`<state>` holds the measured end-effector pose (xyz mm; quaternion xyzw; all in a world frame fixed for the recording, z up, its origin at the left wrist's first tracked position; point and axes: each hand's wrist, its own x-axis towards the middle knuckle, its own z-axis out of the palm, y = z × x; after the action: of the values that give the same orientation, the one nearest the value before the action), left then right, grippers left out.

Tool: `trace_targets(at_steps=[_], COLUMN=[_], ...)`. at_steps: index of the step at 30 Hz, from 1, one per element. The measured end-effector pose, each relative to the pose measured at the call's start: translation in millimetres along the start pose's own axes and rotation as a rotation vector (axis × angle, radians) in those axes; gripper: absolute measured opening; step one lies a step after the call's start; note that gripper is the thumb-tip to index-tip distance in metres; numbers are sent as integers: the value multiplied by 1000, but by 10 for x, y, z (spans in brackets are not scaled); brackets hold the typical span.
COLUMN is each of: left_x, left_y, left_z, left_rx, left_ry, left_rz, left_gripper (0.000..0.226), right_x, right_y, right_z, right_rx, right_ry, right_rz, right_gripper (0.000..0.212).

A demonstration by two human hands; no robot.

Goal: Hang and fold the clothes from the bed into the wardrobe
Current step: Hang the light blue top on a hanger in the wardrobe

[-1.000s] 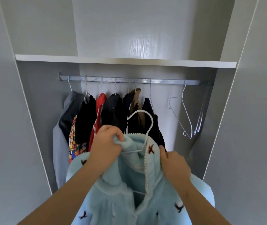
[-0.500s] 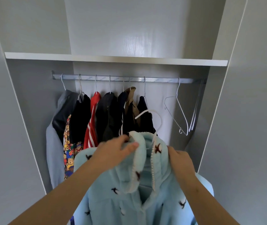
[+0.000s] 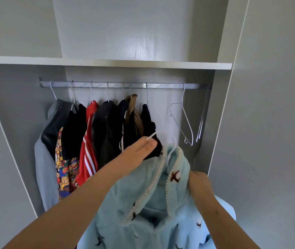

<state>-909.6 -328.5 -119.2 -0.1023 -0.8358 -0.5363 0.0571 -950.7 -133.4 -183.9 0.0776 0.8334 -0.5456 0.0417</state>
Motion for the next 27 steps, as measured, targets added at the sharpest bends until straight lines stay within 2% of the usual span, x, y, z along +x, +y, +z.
trace_targets(at_steps=[2,4,6,10,15,19,21,24,27], left_x=[29,54,95,267,505,694,739,769,772], left_y=[-148,-271,-358,-412,-405,-298,-242,-196,-152], left_z=[12,106,294,639,1007,1354,1467,1604,1708], left_rx=[257,617,726,596,289,-72,-153,-298,-328], left_ry=[24,-41,-19,164,317,265,264,254,222], left_rz=[-89,-109,-73,-43,-223,-321,-350,-405,-460], left_gripper=[23,29,38,43,38,25,19,28,30], right_x=[30,78,94,51,-80,-128,-143,-164,-157], right_y=[54,129,209,352,533,695,755,839,886], right_z=[-97,-199,-302,-511,-781,-1070,-1188,-1338,-1426], right_rx=[49,45,21,49,110,133,161,201,222], right_ry=[25,67,90,111,50,77,88,105,107], right_rz=[30,45,61,144,156,178,196,199,180], right_gripper=[31,36,37,32,29,29,27,22,16])
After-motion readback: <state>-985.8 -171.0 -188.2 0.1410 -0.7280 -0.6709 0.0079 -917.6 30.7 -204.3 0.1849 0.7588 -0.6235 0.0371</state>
